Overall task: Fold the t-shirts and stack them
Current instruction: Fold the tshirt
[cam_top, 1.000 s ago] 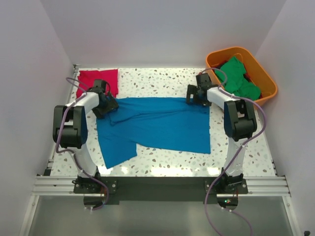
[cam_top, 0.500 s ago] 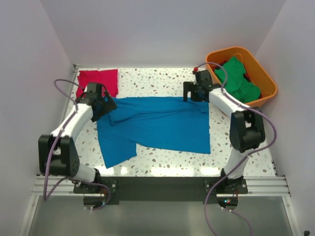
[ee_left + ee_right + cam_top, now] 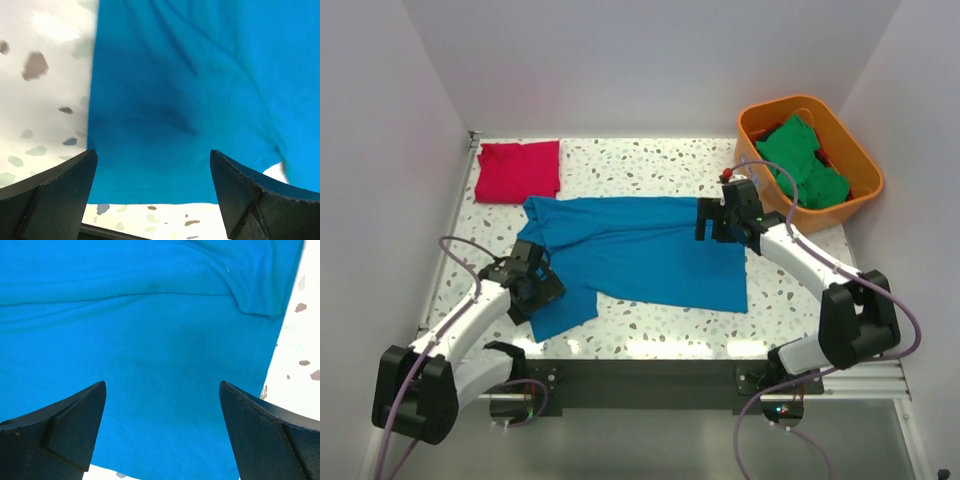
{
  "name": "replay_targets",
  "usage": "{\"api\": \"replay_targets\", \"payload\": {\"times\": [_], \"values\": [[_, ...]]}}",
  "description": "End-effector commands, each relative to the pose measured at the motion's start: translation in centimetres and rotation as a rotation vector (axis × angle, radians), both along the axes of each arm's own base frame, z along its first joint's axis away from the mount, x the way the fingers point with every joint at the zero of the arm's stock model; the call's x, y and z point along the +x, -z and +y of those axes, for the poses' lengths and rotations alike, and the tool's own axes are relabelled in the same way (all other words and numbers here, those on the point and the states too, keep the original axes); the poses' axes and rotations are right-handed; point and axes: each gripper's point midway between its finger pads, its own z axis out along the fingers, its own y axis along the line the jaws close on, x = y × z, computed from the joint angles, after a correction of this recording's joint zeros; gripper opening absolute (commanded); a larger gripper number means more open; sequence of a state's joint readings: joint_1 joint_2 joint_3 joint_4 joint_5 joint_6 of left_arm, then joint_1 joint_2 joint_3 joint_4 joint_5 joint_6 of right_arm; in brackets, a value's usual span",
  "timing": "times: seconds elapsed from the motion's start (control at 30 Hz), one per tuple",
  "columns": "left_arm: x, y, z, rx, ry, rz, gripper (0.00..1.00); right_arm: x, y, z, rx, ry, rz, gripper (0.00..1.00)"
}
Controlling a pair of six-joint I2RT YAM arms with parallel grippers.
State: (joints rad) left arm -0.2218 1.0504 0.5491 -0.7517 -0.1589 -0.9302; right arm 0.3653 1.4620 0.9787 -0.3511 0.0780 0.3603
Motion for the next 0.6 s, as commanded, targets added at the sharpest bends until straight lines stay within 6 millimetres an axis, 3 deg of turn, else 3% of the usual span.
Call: {"api": "replay_targets", "payload": {"times": [0.0,0.17,0.53,0.57], "values": [[-1.5,0.4,-1.8,-0.047,-0.019,0.012,1.0,0.5,-2.8,-0.3,0.038,0.055,-0.096,0.99],[-3.5,1.0,-2.5,-0.049,-0.016,0.041,1.0,-0.2,-1.9,-0.8,0.028,0.07,-0.075,0.99],[-4.5,2.6,-3.0,-0.027,0.017,0.103,1.0,-1.3,-1.3,-1.9,-0.008,0.101,-0.049,0.99],[-4.5,2.6,-3.0,-0.023,0.011,0.102,0.96,-1.7,-1.2,-2.1,-0.011,0.106,-0.04,0.99]]}}
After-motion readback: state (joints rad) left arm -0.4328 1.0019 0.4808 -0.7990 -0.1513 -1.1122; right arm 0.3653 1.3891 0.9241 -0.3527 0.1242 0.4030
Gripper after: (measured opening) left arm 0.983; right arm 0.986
